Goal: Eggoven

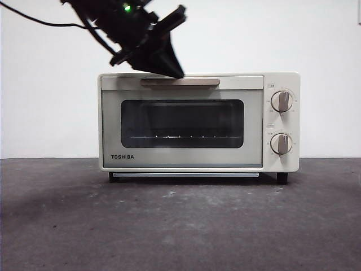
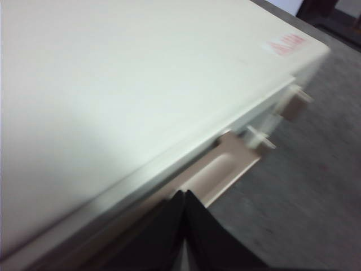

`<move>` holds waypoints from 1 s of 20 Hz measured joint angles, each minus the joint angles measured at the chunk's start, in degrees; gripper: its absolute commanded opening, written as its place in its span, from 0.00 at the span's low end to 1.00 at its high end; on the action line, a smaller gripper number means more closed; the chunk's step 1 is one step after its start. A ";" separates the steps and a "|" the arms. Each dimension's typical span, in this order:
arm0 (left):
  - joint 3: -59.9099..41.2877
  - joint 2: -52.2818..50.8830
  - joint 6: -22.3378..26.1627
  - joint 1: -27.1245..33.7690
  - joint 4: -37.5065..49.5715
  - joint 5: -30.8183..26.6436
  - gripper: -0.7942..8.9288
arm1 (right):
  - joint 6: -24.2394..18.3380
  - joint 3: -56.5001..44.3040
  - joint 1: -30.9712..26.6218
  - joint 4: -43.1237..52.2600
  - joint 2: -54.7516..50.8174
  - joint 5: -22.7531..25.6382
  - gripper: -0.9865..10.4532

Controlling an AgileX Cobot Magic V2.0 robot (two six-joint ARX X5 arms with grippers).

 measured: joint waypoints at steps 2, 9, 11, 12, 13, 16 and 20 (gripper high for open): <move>0.09 -0.07 0.00 -1.99 -2.23 0.50 0.09 | 0.00 0.00 0.00 0.00 0.02 -0.02 0.09; -0.94 0.35 -0.04 -8.31 -12.68 1.73 0.09 | 0.00 0.00 0.00 0.17 0.02 0.00 0.09; -1.29 0.94 -0.20 -9.51 -15.17 1.42 0.09 | 0.00 0.00 0.00 0.31 0.02 0.00 0.09; -1.36 1.14 -0.28 -9.94 -16.11 1.18 0.09 | 0.00 0.00 0.00 0.28 0.02 0.00 0.09; -1.42 1.22 -0.59 -10.49 -17.35 0.76 0.09 | 0.00 0.00 0.00 0.31 0.02 0.00 0.09; -1.42 1.14 -1.40 -12.02 -20.33 0.13 0.09 | 0.00 0.00 0.00 0.35 1.01 -0.02 0.09; -1.42 -2.71 -1.79 -12.39 -22.34 0.02 0.09 | 0.00 0.00 0.00 0.85 4.98 -0.02 0.09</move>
